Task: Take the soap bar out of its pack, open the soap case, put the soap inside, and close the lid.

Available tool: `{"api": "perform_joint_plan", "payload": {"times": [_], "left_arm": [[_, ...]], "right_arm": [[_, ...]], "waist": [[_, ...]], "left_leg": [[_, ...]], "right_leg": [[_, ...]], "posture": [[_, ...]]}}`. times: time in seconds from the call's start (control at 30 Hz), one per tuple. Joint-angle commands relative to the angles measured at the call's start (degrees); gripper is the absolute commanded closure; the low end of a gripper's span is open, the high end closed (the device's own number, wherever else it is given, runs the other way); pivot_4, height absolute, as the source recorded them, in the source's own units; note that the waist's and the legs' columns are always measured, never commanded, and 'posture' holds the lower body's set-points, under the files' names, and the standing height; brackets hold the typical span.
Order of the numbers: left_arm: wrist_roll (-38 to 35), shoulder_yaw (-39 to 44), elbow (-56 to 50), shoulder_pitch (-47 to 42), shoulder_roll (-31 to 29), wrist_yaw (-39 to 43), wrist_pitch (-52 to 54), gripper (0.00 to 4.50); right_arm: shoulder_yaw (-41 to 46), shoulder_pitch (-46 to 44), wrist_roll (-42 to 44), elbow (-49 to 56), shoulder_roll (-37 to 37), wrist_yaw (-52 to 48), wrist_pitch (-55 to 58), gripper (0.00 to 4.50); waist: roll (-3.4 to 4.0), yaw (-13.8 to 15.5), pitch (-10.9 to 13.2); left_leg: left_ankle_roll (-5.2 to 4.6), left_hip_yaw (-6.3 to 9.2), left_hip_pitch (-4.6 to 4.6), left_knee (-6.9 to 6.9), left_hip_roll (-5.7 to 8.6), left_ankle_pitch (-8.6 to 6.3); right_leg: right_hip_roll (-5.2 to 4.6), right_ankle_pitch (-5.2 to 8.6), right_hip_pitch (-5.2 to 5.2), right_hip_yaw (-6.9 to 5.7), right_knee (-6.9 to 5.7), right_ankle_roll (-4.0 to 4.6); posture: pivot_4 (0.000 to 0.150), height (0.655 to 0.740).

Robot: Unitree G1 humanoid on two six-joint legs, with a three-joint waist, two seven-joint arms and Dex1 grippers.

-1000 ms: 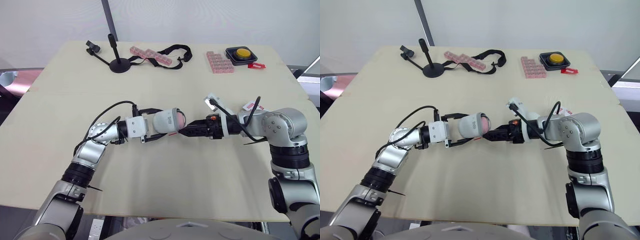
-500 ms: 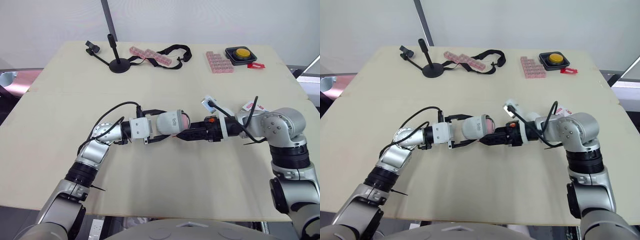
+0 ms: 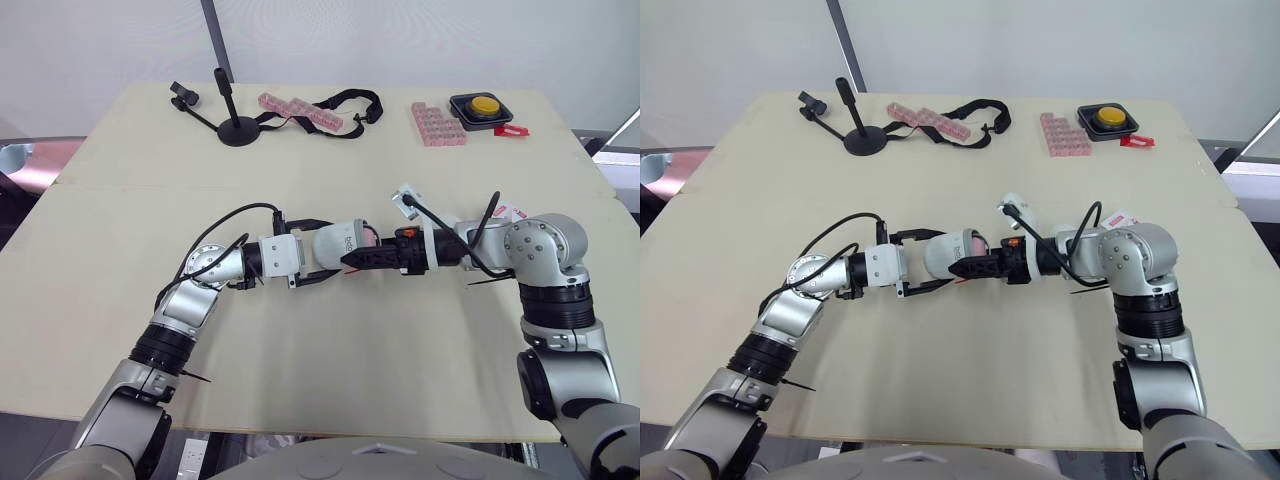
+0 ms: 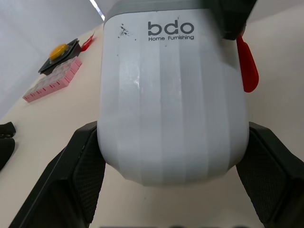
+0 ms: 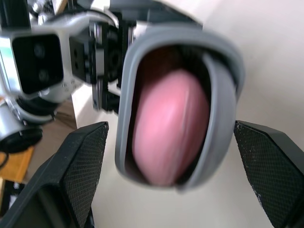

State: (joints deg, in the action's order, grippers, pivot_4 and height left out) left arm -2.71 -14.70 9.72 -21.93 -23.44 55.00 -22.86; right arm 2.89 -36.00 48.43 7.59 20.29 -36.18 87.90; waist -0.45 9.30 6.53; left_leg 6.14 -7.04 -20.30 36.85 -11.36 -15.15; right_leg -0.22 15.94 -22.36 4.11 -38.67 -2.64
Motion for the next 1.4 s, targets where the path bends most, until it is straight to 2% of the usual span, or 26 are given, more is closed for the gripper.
{"api": "perform_joint_plan", "payload": {"times": [0.03, 0.97, 1.07, 1.17, 1.23, 1.4], "left_arm": [[-1.05, 0.54, -2.66, -0.04, -0.15, -0.69, -0.23, 1.07], [-1.22, 0.57, -2.83, -0.29, -0.02, -0.57, 0.82, 1.07], [-1.25, 0.54, -2.8, -0.4, 0.02, -0.5, 0.87, 1.07], [-1.24, 0.56, -2.73, -0.5, 0.02, -0.45, 0.96, 1.07], [-1.22, 0.54, -2.66, -0.59, 0.05, -0.49, 0.96, 1.07], [-1.25, 0.46, -2.3, -0.97, 0.16, -0.56, 0.98, 1.07]], "right_arm": [[2.42, -1.14, 1.21, 0.36, -0.48, 0.78, 0.96, 0.05], [3.36, -1.31, 0.81, -1.95, -2.18, 2.8, 1.84, 0.05], [3.42, -1.33, 0.69, -2.21, -2.34, 2.92, 1.84, 0.85], [3.31, -1.18, 0.62, -2.26, -2.32, 2.99, 1.77, 2.04], [3.15, -1.05, 0.57, -2.19, -2.18, 2.99, 1.71, 2.42], [3.08, -1.02, 0.61, -2.17, -2.25, 3.03, 1.68, 2.43]], "waist": [[0.0, 0.0, 0.0], [0.0, 0.01, 0.0], [0.0, -0.03, 0.0], [0.0, -0.05, 0.0], [0.0, 0.0, 0.0], [0.0, -0.01, 0.0]], "left_leg": [[0.0, 0.0, 0.0, 0.0, 0.0, 0.0], [0.0, 0.0, 0.01, 0.0, 0.0, 0.0], [0.0, 0.0, 0.01, 0.0, 0.0, 0.0], [0.0, 0.0, 0.02, 0.0, 0.0, 0.0], [0.0, 0.0, 0.02, 0.0, 0.0, 0.0], [0.0, 0.0, 0.02, 0.0, 0.0, 0.0]], "right_leg": [[0.0, 0.0, 0.0, 0.0, 0.0, 0.0], [0.0, 0.0, 0.0, 0.0, 0.0, 0.0], [0.0, 0.0, 0.0, 0.0, 0.0, 0.0], [0.0, 0.0, 0.0, 0.0, 0.0, 0.0], [0.0, 0.0, 0.0, 0.0, 0.0, 0.0], [0.0, 0.0, 0.0, 0.0, -0.01, 0.0]], "posture": [[0.15, 0.74], [0.15, 0.74], [0.15, 0.74], [0.15, 0.74], [0.15, 0.74], [0.15, 0.74]]}}
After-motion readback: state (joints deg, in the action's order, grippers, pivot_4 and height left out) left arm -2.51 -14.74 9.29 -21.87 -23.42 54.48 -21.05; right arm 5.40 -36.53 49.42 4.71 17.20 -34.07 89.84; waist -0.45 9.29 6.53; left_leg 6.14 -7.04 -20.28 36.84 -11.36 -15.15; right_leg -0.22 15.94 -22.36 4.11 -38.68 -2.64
